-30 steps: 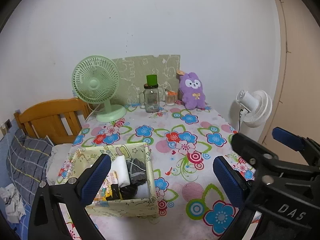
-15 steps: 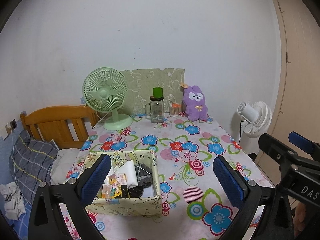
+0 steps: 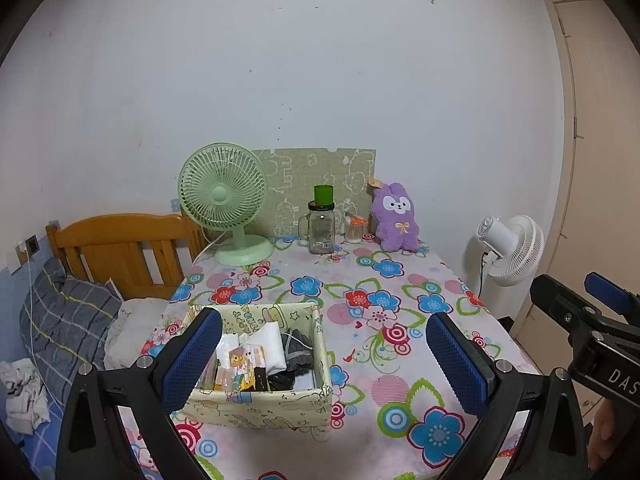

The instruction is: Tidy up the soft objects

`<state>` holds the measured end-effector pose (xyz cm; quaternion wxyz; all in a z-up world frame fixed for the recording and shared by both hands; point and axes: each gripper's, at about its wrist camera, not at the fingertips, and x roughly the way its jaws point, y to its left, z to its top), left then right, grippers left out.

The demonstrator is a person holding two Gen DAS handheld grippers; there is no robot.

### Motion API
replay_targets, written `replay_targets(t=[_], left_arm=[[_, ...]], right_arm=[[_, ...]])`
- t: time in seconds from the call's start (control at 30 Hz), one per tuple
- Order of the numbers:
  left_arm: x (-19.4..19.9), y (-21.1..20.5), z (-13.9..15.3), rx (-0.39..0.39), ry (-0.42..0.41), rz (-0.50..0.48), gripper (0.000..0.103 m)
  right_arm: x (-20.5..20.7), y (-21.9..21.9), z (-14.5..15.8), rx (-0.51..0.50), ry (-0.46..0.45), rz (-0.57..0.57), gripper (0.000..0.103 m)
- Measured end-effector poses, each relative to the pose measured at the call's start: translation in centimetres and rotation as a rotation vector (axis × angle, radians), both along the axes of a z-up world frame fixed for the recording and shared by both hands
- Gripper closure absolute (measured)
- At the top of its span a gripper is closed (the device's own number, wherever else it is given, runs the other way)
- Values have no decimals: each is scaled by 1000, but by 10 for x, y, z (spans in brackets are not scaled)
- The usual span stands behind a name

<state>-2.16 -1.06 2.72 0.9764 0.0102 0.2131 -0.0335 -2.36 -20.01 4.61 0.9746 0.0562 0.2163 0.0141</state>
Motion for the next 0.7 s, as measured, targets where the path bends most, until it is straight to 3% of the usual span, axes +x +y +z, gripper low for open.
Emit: replay_targets(t=[0.7], left_arm=[[2, 2, 1, 10, 5, 9, 0]], right_arm=[[0, 5, 0, 2, 3, 15, 3]])
